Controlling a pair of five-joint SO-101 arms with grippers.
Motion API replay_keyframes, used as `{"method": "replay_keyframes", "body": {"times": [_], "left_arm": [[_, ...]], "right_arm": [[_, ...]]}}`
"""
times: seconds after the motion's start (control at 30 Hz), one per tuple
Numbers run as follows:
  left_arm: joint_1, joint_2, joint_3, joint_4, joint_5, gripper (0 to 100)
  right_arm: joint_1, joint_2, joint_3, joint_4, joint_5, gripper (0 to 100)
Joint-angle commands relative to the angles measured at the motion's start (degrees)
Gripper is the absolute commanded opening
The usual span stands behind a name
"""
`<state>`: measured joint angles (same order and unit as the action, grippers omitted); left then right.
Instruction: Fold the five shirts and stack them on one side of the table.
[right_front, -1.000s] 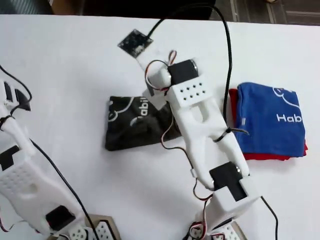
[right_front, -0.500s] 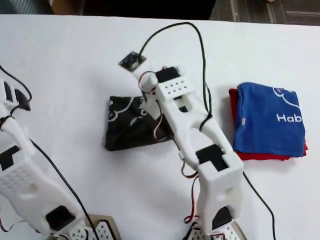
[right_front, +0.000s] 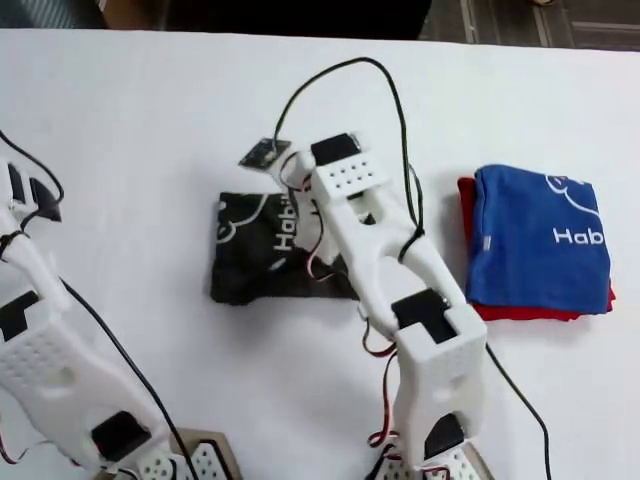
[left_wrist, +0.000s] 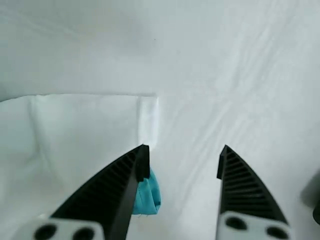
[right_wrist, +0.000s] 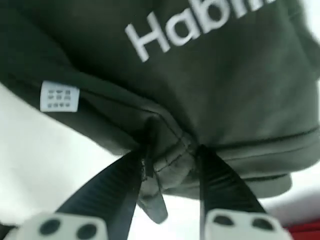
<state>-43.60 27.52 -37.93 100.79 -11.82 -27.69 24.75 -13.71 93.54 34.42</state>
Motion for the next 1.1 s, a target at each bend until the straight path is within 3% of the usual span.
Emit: {"method": "replay_keyframes", "body": {"times": [0.0, 0.2, 0.3, 0.43, 0.6, 0.93, 1.07], "left_arm": [[0.3, -3.8, -0.1, 0.2, -0.4, 24], [0.2, -3.8, -0.1, 0.2, -0.4, 24], [0.2, -3.8, -0.1, 0.2, -0.4, 24], [0.0, -3.8, -0.1, 0.2, -0.4, 24], [0.0, -3.8, -0.1, 0.2, -0.4, 24], [0.4, -3.8, -0.1, -1.1, -0.2, 24], [0.4, -3.8, -0.1, -1.8, -0.1, 24]], "right_arm": [[-0.7, -7.2, -1.0, 2.2, 2.4, 15.2], [-0.1, -14.3, -1.3, 2.9, 2.0, 15.2], [-0.1, -15.1, -0.4, -3.5, 1.0, 15.2], [-1.2, -10.4, 4.1, -12.1, -1.3, 15.2], [-1.8, -3.3, 5.9, -14.0, -1.6, 15.2], [-1.9, -4.8, 6.2, -3.1, -1.1, 15.2], [-1.9, -5.8, 6.3, 2.6, 3.3, 15.2]]}}
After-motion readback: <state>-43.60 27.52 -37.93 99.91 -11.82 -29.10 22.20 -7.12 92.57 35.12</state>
